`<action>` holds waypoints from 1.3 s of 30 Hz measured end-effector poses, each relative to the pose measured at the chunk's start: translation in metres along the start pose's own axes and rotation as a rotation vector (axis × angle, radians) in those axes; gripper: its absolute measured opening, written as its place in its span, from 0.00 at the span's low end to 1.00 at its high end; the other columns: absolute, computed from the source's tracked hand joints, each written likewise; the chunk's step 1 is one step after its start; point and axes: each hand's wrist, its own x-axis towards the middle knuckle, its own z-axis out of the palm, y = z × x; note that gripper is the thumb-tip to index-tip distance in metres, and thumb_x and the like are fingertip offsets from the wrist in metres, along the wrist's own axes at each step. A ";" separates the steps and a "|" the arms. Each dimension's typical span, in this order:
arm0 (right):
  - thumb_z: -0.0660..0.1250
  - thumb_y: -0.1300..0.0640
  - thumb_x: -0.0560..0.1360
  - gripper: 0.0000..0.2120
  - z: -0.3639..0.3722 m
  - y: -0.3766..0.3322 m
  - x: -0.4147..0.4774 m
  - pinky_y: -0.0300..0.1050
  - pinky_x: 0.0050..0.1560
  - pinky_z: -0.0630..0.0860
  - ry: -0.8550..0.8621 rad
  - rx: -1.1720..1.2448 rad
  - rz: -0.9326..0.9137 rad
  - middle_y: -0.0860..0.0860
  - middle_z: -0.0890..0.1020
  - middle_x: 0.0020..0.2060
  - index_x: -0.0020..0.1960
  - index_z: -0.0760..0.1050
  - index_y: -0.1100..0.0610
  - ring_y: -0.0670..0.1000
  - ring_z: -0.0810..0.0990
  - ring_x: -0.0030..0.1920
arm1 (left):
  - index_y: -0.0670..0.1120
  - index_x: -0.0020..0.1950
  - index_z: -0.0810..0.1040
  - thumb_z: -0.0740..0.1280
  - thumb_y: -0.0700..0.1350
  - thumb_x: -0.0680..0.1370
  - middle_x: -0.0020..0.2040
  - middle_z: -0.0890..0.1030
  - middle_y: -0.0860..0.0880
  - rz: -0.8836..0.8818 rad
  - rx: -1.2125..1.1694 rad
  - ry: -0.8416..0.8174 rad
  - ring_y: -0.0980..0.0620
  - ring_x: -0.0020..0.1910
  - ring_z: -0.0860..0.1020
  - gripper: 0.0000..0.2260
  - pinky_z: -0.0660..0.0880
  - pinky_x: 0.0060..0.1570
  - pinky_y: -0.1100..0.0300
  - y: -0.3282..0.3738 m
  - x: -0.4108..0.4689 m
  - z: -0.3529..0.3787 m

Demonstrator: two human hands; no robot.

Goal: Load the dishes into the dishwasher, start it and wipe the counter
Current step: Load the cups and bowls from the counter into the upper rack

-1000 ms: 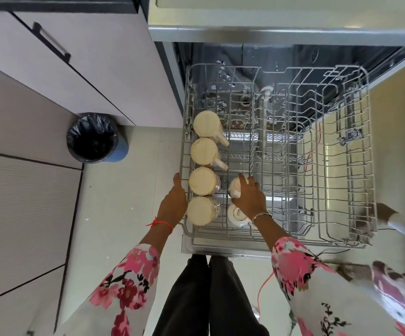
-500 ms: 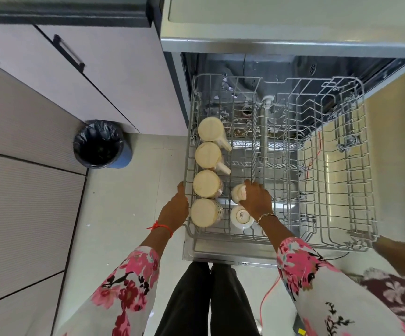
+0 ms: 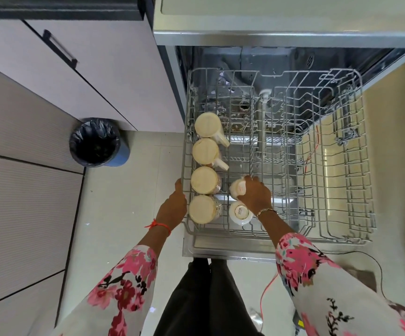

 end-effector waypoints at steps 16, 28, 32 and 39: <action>0.72 0.46 0.69 0.37 0.005 0.000 0.003 0.53 0.52 0.75 -0.040 -0.021 0.043 0.59 0.71 0.61 0.69 0.61 0.61 0.61 0.76 0.57 | 0.38 0.75 0.44 0.53 0.36 0.80 0.31 0.65 0.53 0.065 -0.007 0.033 0.58 0.27 0.63 0.26 0.58 0.26 0.68 -0.005 0.004 0.009; 0.70 0.46 0.71 0.37 0.005 0.001 0.003 0.53 0.51 0.75 -0.027 0.008 0.064 0.59 0.72 0.61 0.71 0.58 0.60 0.62 0.76 0.57 | 0.38 0.75 0.45 0.55 0.37 0.80 0.36 0.72 0.47 0.092 0.021 0.027 0.56 0.28 0.68 0.27 0.65 0.28 0.65 -0.009 0.005 0.009; 0.68 0.41 0.70 0.41 0.001 0.001 -0.001 0.52 0.53 0.73 0.013 -0.055 0.063 0.59 0.69 0.64 0.73 0.56 0.60 0.61 0.73 0.59 | 0.38 0.76 0.45 0.54 0.40 0.81 0.34 0.72 0.49 0.110 -0.033 -0.002 0.55 0.30 0.70 0.27 0.70 0.32 0.61 -0.005 0.002 0.002; 0.61 0.49 0.77 0.24 -0.039 -0.028 -0.017 0.51 0.53 0.73 0.212 -0.081 -0.110 0.60 0.76 0.58 0.66 0.66 0.64 0.60 0.75 0.56 | 0.42 0.76 0.51 0.56 0.48 0.81 0.69 0.66 0.39 0.187 -0.087 0.018 0.42 0.66 0.67 0.26 0.68 0.63 0.47 -0.019 -0.018 -0.045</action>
